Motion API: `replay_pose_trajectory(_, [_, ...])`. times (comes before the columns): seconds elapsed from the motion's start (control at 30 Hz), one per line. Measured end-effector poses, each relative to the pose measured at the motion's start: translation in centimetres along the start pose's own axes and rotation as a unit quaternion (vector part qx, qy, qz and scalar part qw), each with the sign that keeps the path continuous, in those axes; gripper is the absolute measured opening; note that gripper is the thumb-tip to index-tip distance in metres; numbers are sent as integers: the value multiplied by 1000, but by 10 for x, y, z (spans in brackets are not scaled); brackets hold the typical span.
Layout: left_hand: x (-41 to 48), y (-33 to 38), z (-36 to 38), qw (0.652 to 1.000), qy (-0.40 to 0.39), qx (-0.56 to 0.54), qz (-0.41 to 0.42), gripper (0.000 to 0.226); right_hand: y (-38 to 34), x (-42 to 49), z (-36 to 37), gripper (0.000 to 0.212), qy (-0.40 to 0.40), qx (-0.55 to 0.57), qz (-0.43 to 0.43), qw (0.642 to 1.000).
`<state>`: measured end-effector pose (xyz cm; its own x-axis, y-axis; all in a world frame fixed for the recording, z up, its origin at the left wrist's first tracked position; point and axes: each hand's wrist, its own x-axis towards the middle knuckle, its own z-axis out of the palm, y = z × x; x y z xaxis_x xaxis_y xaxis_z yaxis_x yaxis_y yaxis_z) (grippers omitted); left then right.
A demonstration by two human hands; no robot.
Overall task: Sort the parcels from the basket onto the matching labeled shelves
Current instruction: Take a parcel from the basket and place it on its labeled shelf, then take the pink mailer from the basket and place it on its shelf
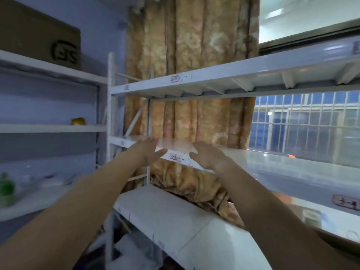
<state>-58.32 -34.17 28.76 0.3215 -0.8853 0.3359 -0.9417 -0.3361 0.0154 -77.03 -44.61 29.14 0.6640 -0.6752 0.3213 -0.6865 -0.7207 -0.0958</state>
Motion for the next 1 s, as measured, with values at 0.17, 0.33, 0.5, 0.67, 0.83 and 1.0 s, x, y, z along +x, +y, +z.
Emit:
replay_pose_trajectory(0.17, [-32,-97,18,998,-21,-1,-64,67,-96,40,42,58,-30,21,-66,997])
replay_pose_trajectory(0.33, [-91,-229,39,985,-47,-2,-166,72,-226,71,101,49,-65,80,-148,984])
replay_pose_trajectory(0.5, [-148,-349,71,967,-80,46,-237,75,-334,90,185,46,-137,112,-202,963])
replay_pose_trajectory(0.67, [-189,-429,122,950,-142,45,-273,74,-407,109,282,60,-217,124,-216,944])
replay_pose_trajectory(0.83, [-189,-491,196,935,-195,8,-297,74,-441,141,382,59,-285,103,-216,928])
replay_pose_trajectory(1.0, [-162,-536,300,926,-256,-19,-277,72,-453,184,481,58,-325,67,-204,921])
